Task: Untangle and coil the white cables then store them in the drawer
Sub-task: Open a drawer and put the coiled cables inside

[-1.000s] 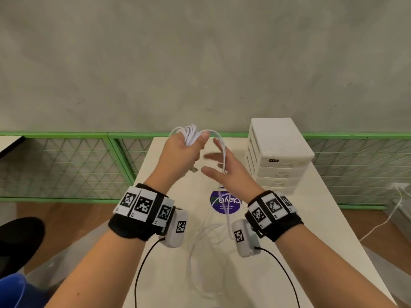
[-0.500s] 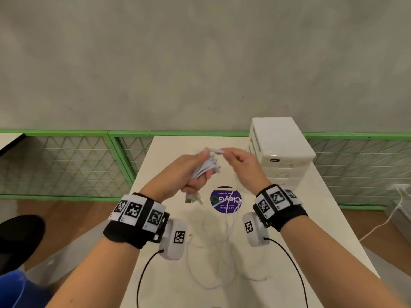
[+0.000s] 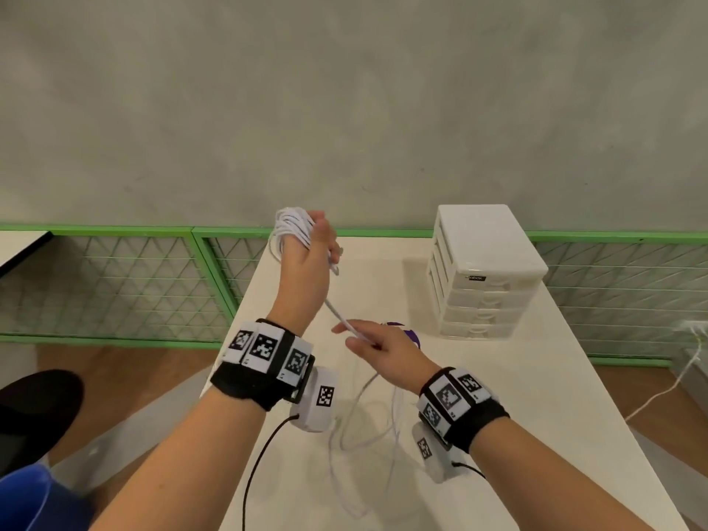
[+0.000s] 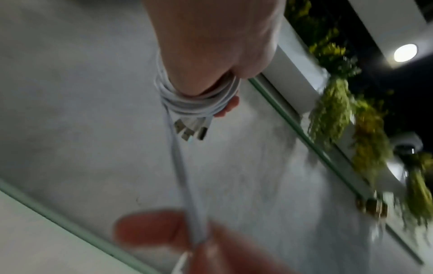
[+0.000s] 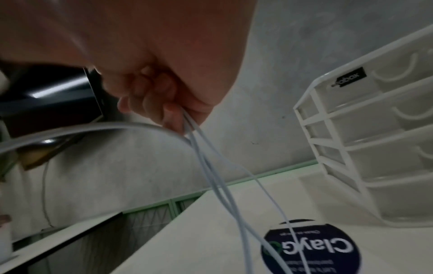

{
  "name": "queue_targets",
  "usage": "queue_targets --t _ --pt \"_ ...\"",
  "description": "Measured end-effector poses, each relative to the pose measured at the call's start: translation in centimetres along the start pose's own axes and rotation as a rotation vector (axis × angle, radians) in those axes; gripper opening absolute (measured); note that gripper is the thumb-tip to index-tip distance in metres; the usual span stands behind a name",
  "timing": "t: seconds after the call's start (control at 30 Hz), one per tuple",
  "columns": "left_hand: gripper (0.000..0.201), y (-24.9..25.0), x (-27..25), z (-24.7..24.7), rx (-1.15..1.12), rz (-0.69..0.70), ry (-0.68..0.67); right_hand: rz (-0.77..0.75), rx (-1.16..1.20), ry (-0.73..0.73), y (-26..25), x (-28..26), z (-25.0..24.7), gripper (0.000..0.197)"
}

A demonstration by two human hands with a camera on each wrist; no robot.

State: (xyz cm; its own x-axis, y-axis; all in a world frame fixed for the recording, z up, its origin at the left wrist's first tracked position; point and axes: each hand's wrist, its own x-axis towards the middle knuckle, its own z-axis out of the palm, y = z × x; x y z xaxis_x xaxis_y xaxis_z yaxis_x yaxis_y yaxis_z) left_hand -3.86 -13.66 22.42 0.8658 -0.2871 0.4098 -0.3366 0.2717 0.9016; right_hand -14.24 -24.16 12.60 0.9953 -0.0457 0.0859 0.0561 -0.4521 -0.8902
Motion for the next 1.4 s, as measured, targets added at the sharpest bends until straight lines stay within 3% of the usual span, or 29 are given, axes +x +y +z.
queue_targets --t 0.1,0.2,0.33,0.43,0.5,0.67,0.77,0.8,0.83,0.93,1.03,1.1,1.2,1.3,1.4 --pt "0.022 -1.9 -0.4 -0.6 0.546 0.077 -0.16 -0.06 0.019 0.018 -1.5 0.0 0.2 0.019" --pt "0.044 -2.0 -1.3 -0.7 0.879 -0.099 -0.475 -0.094 0.143 0.166 -2.2 0.4 -1.1 0.014" --pt "0.05 -0.4 -2.3 -1.0 0.653 -0.487 -0.699 -0.061 0.129 0.3 -2.1 0.7 -3.4 0.011" --pt "0.035 0.6 -2.9 -1.4 0.545 -0.588 -0.84 -0.087 -0.094 0.328 -0.7 0.8 -5.4 0.009" --pt "0.031 1.2 -3.0 -1.8 0.399 -0.582 -0.825 -0.062 -0.255 0.316 0.9 0.9 -6.1 0.006" --pt "0.029 4.5 -0.6 -2.7 -0.186 -0.429 -0.478 0.254 -0.368 0.24 6.5 -1.1 -6.3 0.017" --pt "0.03 6.0 1.1 -3.0 -0.222 -0.333 -0.362 0.449 -0.413 0.111 9.4 -3.3 -5.8 0.015" --pt "0.031 6.1 1.3 -3.0 -0.188 -0.323 -0.337 0.492 -0.381 0.098 9.7 -3.6 -5.7 0.022" --pt "0.031 6.1 1.4 -2.9 -0.142 -0.321 -0.328 0.51 -0.321 0.116 9.5 -3.7 -5.7 0.041" --pt "0.029 5.4 0.8 -2.0 -0.021 -0.351 -0.353 0.389 -0.068 0.346 6.4 -2.5 -6.0 0.097" --pt "0.031 4.4 -0.2 -0.8 0.091 -0.396 -0.392 0.122 0.036 0.427 2.0 -0.3 -6.4 0.111" --pt "0.032 4.0 -0.6 -0.2 0.147 -0.415 -0.424 -0.006 0.01 0.35 -0.6 1.0 -6.1 0.097" --pt "0.033 3.7 -0.8 0.2 0.198 -0.436 -0.484 -0.132 0.109 0.351 -3.0 2.3 -5.8 0.027" --pt "0.038 3.4 -1.4 0.0 0.262 -0.508 -0.613 -0.18 0.15 0.507 -3.4 3.0 -6.7 0.024" --pt "0.048 2.8 -2.5 -0.2 0.055 -0.567 -0.712 -0.183 -0.078 0.4 -2.0 3.2 -6.6 0.019"
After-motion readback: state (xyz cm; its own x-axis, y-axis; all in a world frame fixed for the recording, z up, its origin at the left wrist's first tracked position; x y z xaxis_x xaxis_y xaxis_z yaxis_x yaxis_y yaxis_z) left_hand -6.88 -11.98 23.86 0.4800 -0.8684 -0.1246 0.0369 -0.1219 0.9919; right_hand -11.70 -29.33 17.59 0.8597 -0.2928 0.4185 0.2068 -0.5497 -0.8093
